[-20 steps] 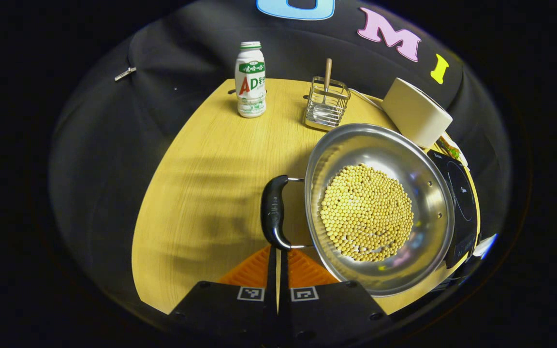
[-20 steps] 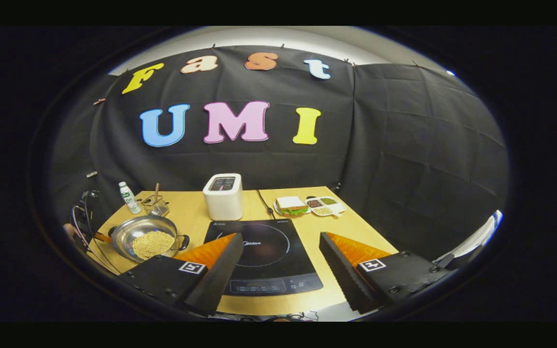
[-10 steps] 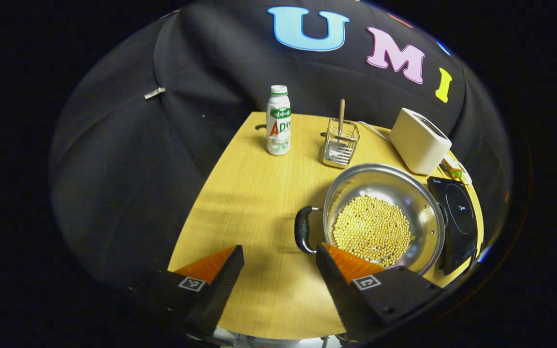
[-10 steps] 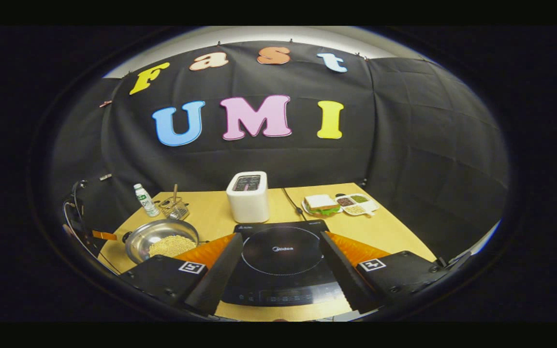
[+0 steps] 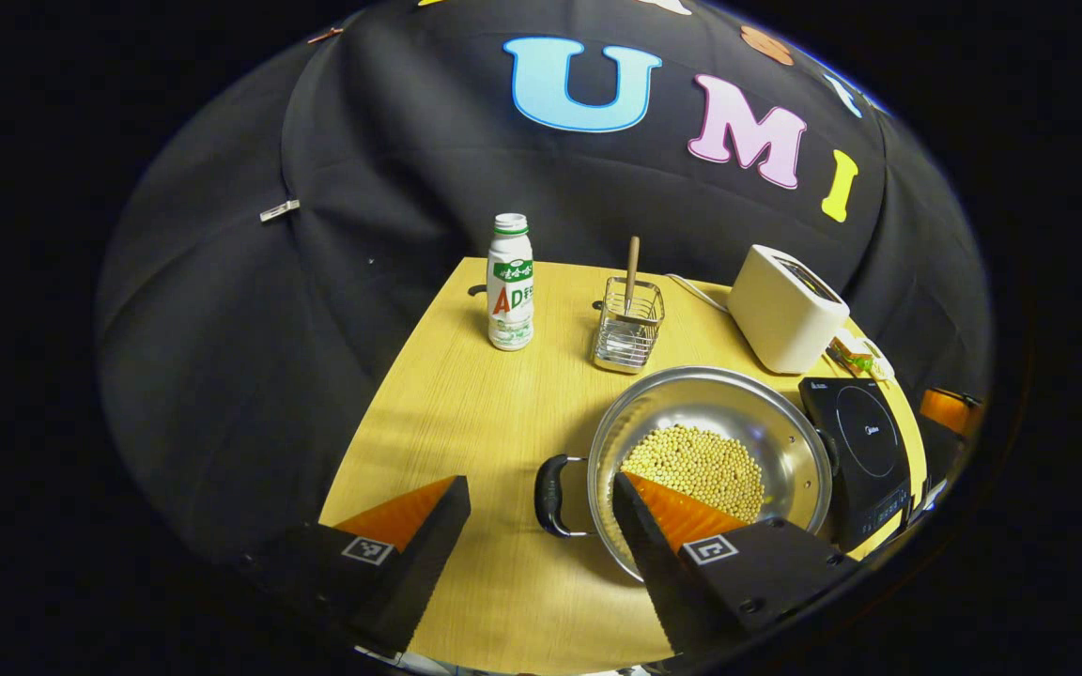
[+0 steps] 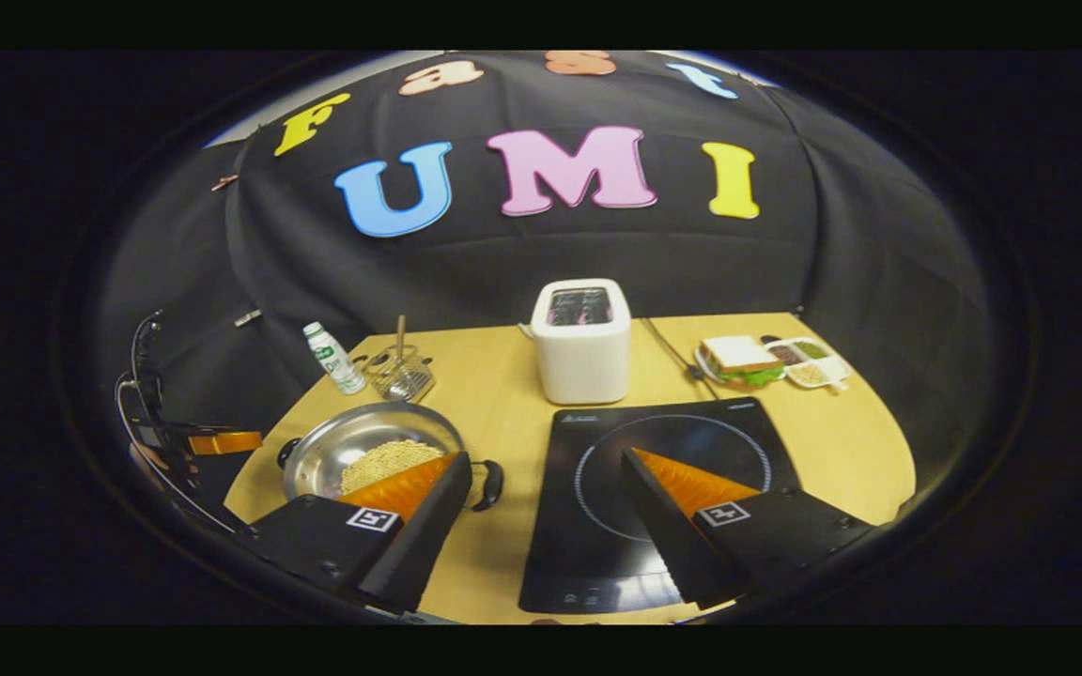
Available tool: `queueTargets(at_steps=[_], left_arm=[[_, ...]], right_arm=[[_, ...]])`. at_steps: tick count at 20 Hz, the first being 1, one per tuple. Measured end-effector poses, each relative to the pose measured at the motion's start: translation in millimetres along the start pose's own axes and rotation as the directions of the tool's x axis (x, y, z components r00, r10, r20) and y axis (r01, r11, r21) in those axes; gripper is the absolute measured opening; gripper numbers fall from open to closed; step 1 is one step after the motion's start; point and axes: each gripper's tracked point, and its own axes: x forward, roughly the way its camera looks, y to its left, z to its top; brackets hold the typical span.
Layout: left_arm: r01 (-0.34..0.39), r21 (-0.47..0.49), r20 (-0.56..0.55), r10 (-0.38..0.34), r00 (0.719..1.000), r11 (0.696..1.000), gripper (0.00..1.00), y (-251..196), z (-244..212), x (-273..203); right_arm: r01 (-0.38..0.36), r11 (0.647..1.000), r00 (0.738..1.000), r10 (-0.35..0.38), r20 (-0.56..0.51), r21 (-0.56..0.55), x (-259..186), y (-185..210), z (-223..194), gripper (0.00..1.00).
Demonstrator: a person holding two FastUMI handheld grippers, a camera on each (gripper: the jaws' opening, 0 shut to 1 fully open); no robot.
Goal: First push the handle of the pot to place it horizontally, then grasp the pot with both hands and set it on the induction cooktop.
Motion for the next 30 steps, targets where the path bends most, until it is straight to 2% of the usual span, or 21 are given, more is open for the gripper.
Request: queueTargets(at_steps=[5, 6, 12, 16, 21, 26, 28, 29, 30], left_arm=[[0.018, -0.016, -0.022, -0.019, 1.000, 1.000, 0.94, 1.6, -3.9, 20.5], [0.022, -0.017, -0.025, -0.023, 0.999, 1.000, 0.96, 1.9, -3.8, 23.5], [0.072, -0.030, -0.042, -0.073, 0.996, 0.997, 0.95, -8.6, -6.3, 55.8], [0.104, -0.056, -0.055, -0.107, 0.993, 0.993, 0.96, -18.1, -13.6, 74.4], [0.126, -0.093, -0.092, -0.134, 0.987, 0.988, 0.96, -21.6, -30.9, 89.1], [0.142, -0.145, -0.110, -0.159, 0.981, 0.979, 0.95, -26.7, -40.8, 102.3], [0.150, -0.171, -0.112, -0.170, 0.979, 0.974, 0.94, -28.5, -42.3, 106.1], [0.156, -0.181, -0.112, -0.177, 0.978, 0.971, 0.90, -30.3, -43.4, 105.2], [0.159, -0.188, -0.115, -0.183, 0.976, 0.969, 0.87, -31.1, -46.2, 107.4]], right_arm=[[-0.039, 0.999, 0.994, 0.041, -0.101, 0.018, 50.5, 33.4, -22.5, 0.99], [-0.042, 0.999, 0.991, 0.046, -0.123, 0.033, 60.1, 36.7, -28.1, 0.99], [-0.011, 0.995, 0.985, 0.027, -0.169, 0.099, 98.6, 33.2, -45.2, 1.00], [-0.024, 0.989, 0.975, 0.056, -0.216, 0.144, 110.3, 38.1, -60.9, 0.99], [-0.034, 0.992, 0.957, 0.067, -0.282, 0.120, 115.5, 43.9, -86.4, 0.99], [-0.039, 0.990, 0.950, 0.079, -0.302, 0.136, 120.6, 52.8, -100.9, 0.99], [-0.039, 0.990, 0.951, 0.078, -0.300, 0.133, 122.2, 56.4, -101.9, 0.99], [-0.038, 0.991, 0.952, 0.075, -0.298, 0.128, 123.5, 56.1, -102.9, 0.94], [-0.038, 0.991, 0.950, 0.074, -0.302, 0.125, 124.8, 56.0, -104.3, 0.93]])
